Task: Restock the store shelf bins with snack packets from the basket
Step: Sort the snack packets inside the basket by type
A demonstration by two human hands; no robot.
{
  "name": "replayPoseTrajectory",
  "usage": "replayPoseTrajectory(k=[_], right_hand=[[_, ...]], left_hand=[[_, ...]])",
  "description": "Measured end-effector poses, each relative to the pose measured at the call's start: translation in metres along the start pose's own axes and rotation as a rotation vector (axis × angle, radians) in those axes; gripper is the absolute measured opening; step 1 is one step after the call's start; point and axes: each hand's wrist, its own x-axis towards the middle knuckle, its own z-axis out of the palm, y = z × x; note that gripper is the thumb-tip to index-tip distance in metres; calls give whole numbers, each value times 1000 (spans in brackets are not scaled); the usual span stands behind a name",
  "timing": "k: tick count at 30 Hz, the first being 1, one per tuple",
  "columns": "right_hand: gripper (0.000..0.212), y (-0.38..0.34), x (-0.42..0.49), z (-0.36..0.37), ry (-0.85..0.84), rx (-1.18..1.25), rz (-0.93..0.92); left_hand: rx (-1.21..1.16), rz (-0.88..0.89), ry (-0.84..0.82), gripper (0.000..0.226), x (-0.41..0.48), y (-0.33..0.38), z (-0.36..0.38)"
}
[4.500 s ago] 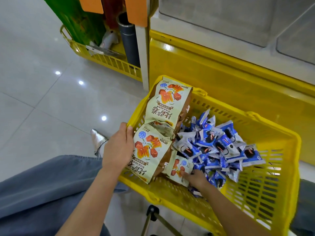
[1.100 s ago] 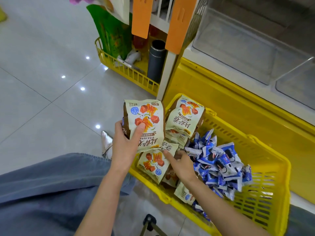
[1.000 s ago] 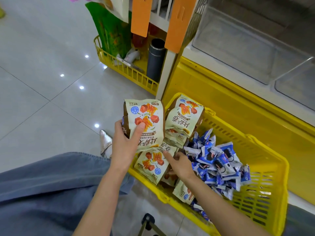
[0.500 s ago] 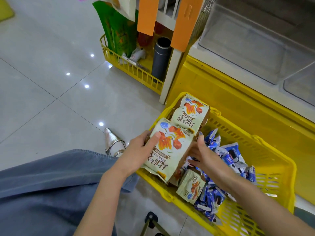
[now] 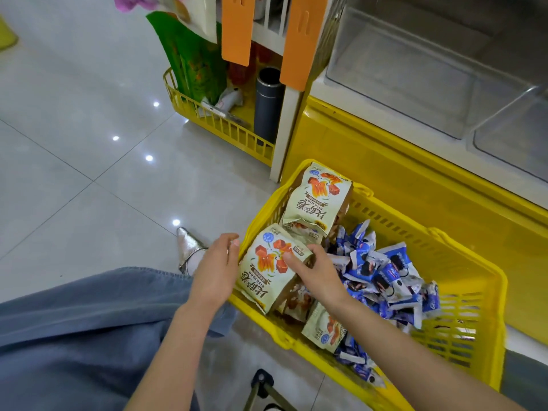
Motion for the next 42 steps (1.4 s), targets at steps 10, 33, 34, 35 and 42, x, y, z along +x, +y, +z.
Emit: replayPoseTrajectory(k=[10, 33, 34, 35, 42], right_hand=[[54, 49, -1, -28, 276, -332, -236], [33, 23, -22, -98, 5, -393, -218], [41, 9, -28, -101, -3, -286, -238], [46, -5, -32, -103, -19, -199, -250], [48, -44, -45, -100, -158, 288, -93]], left_hand=[[20, 20, 61, 40, -2, -4, 14], [-216, 276, 109, 20, -22, 52, 7], [-321, 240, -26, 21, -27, 62, 8], [-381, 210, -162, 30, -32, 70, 10], [-564, 189, -387, 66, -52, 92, 13]])
